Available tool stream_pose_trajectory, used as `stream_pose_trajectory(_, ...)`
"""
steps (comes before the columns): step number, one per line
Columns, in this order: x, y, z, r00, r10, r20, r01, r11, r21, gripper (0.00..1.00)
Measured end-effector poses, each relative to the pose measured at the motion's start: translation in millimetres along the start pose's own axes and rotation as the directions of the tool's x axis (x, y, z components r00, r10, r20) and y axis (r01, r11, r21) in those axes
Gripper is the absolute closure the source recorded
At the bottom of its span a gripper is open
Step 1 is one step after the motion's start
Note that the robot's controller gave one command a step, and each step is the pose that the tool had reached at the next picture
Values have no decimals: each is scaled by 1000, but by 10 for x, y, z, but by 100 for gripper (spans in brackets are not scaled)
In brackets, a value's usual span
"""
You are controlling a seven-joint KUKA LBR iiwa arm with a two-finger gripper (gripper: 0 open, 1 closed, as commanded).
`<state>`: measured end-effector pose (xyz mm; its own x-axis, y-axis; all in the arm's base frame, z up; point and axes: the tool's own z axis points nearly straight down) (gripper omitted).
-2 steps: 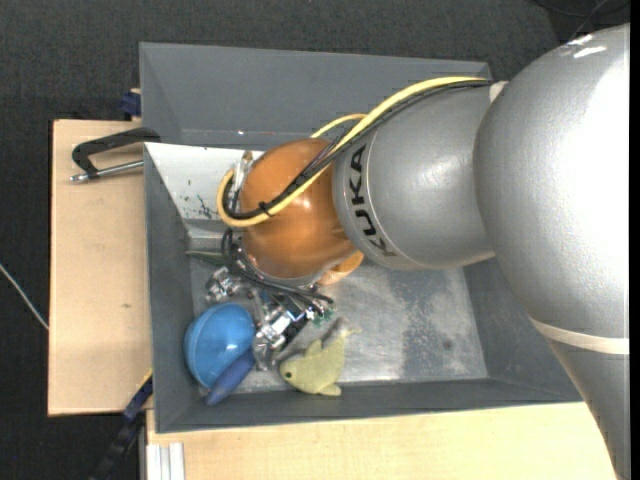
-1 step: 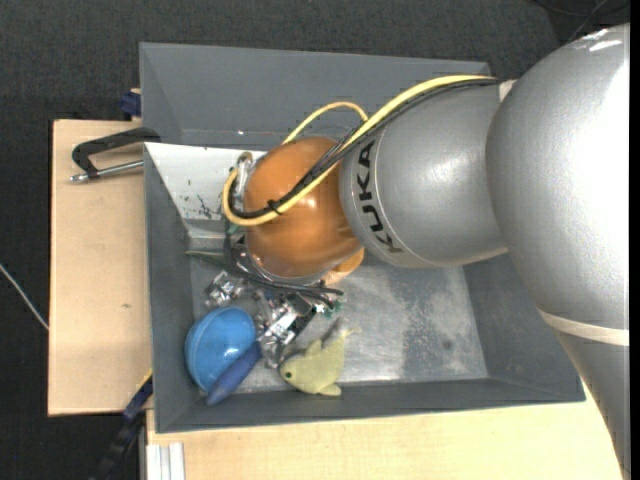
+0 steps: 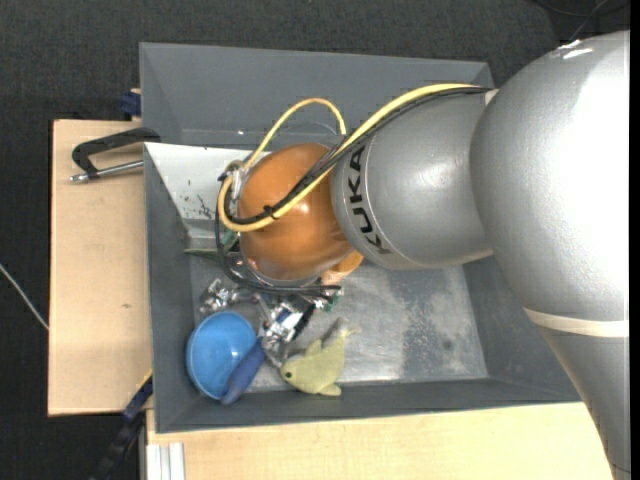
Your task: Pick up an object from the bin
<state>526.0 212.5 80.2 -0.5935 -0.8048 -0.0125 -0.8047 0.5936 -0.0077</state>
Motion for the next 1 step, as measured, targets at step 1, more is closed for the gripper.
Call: stream_pose_trajectory(1, -96, 89, -8, 987, -162, 1, 162, 987, 13, 0)
